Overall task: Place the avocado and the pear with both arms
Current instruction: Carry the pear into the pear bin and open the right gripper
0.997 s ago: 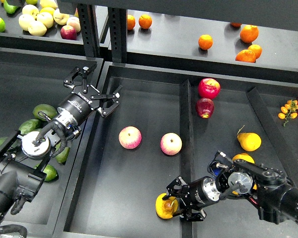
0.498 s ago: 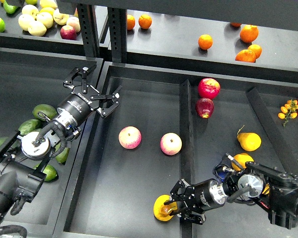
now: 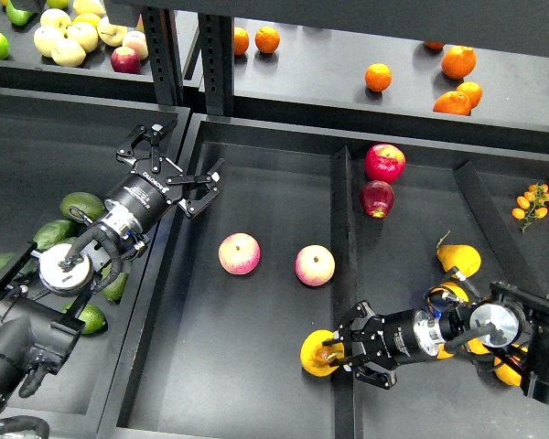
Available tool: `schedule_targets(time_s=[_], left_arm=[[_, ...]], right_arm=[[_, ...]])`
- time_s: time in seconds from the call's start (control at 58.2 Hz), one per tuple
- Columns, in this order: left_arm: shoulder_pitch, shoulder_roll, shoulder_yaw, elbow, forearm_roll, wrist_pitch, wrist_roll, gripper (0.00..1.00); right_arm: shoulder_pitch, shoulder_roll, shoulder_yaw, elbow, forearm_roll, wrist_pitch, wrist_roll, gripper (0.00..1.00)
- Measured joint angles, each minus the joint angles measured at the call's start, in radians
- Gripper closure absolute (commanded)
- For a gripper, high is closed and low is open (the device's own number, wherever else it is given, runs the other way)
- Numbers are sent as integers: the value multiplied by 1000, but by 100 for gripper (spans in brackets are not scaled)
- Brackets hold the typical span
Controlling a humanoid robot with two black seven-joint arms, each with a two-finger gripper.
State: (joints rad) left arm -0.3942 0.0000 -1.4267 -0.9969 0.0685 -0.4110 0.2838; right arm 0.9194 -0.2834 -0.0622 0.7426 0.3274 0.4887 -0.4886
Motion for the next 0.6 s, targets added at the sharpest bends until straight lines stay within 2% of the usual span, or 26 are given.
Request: schedule_targets(time_s=[0.155,0.344,0.601], left_arm=[[0,0,0,0,0,0,0,1],[0,0,1,0,0,0,0,1],[0,0,1,-1,0,0,1,1]], right_arm=[[44,-91,-37,4,59,0,0,96],[15,-184,-180,6,74,0,0,95],[-58,-201,-273,4,97,0,0,95]])
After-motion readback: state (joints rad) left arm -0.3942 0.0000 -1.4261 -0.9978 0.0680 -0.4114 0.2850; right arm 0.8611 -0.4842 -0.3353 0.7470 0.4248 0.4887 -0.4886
